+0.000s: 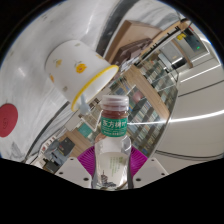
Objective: Pour water
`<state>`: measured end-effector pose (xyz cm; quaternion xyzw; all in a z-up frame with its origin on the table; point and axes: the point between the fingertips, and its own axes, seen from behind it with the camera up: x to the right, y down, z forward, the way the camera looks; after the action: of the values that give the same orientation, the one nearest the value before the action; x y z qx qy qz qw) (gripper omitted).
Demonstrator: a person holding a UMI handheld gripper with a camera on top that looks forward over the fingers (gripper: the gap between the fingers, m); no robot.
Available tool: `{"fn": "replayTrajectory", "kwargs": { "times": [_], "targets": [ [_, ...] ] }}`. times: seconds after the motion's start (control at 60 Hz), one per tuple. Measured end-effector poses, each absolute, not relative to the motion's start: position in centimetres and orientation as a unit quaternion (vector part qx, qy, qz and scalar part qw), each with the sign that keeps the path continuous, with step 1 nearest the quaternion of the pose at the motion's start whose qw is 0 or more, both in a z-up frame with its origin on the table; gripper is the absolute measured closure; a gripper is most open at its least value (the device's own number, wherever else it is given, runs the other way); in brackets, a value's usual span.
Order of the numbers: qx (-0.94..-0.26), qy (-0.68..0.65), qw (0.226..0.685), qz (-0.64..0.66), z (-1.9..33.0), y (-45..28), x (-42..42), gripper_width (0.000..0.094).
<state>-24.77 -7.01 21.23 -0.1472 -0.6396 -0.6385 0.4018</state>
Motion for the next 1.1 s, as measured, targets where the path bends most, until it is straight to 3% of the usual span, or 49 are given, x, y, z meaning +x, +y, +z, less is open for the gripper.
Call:
{"fn": "replayTrajectory", "kwargs": {
  "times": [0.083,0.15,0.3,0.4,0.5,0.617,0.733,0.967,0.983,1.1],
  "targets": [
    [-0.184,-0.622,0.439,-0.622,23.2,-7.6,-24.9,0.0528],
    [-0.240,-0.589,0.494,-0.593,25.8,-8.3,-23.2,0.0528],
    [-0.491,-0.421,0.652,-0.395,30.4,-10.2,-21.3,0.0525],
    [-0.621,-0.275,0.703,-0.211,31.3,-10.7,-18.7,0.0527],
    [-0.689,-0.170,0.699,-0.088,28.6,-12.0,-15.9,0.0530],
    [-0.743,-0.090,0.663,-0.021,21.8,-12.2,-14.2,0.0527],
    [-0.773,-0.051,0.632,0.005,15.7,-12.1,-13.2,0.0528],
    [-0.803,-0.053,0.594,0.008,6.8,-13.1,-12.8,0.0501],
    [-0.788,-0.053,0.613,0.009,7.8,-12.9,-13.0,0.0522],
    [-0.786,-0.045,0.616,0.005,7.7,-13.4,-12.5,0.0461]
  ]
}}
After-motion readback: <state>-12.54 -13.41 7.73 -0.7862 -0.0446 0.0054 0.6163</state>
